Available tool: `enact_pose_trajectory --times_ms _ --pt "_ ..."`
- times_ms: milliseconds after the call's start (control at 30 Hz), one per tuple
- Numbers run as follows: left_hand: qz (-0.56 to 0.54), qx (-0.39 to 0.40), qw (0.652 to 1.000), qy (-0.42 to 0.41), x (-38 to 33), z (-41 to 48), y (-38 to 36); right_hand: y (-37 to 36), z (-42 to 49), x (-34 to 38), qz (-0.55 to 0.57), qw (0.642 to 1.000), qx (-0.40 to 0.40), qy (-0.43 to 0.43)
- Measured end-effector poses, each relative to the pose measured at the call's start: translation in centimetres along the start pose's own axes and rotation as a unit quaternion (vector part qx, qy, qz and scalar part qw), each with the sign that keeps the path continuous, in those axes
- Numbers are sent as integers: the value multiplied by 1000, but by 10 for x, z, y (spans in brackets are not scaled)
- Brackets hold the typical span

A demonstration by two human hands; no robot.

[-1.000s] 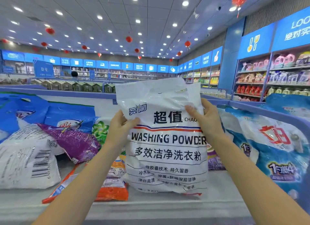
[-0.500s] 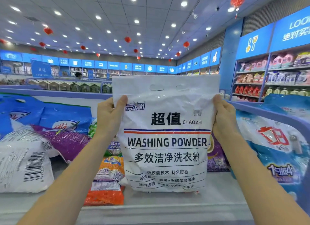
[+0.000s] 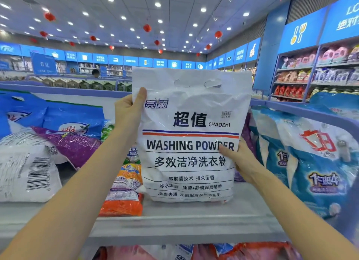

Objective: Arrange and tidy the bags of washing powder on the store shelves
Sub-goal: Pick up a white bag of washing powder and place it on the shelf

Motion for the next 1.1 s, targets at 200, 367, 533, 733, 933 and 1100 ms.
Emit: enact_pose_trajectory --times_ms 200,367,533,733,933,1100 --pt "-32 97 985 140 40 -1 6 11 -11 7 62 986 -149 33" --pt "128 316 920 192 89 -63 11 32 -9 39 105 976 -182 55" --pt "162 316 933 62 65 -72 2 51 -2 57 138 964 -223 49" --pt "90 200 974 56 57 -79 19 57 -3 54 177 950 -256 9" --pt "-36 140 977 158 85 -92 29 51 -3 62 186 947 -262 -9" --pt "60 266 951 146 79 -72 32 40 -6 83 162 958 -237 12"
Point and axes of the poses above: each hand's wrist, its own z-axis towards the middle knuckle, its own y-axis out of the back of the hand, x = y × z, the point moved 8 cm from there along z, towards the middle knuckle, and after that the axes turned 5 degrees about -z, right-handed, at the moved point
